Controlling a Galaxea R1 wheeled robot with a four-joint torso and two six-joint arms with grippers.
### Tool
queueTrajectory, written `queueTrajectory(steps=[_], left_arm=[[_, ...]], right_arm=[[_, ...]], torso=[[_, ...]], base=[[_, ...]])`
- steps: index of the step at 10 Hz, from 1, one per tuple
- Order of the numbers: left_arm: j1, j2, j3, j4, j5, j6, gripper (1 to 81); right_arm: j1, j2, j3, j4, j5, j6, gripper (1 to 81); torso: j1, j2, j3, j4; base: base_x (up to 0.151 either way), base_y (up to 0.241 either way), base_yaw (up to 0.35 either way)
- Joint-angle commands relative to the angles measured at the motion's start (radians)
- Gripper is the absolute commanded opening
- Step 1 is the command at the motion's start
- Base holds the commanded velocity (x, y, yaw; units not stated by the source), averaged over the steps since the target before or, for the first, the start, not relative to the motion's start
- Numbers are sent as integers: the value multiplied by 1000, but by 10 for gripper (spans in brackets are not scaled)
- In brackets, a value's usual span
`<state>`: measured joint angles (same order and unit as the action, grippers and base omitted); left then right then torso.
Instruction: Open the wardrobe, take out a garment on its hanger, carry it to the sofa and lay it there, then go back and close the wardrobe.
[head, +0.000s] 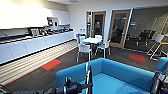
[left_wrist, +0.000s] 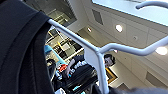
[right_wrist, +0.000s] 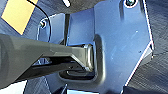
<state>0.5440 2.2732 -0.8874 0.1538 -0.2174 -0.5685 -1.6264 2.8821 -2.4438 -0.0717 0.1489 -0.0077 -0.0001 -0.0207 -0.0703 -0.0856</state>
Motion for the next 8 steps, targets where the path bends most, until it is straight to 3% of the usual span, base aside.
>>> queueTrajectory(steps=[1, 8], left_arm=[[-131, -12, 53, 39, -42, 19, 10], [-126, -16, 54, 39, -34, 19, 10]], right_arm=[[30, -5, 5, -13, -54, -5, 811], [27, -1, 3, -14, -54, -5, 811]], torso=[[0, 0, 0, 0], [0, 0, 0, 0]], base=[[0, 0, -234], [0, 0, -234]])
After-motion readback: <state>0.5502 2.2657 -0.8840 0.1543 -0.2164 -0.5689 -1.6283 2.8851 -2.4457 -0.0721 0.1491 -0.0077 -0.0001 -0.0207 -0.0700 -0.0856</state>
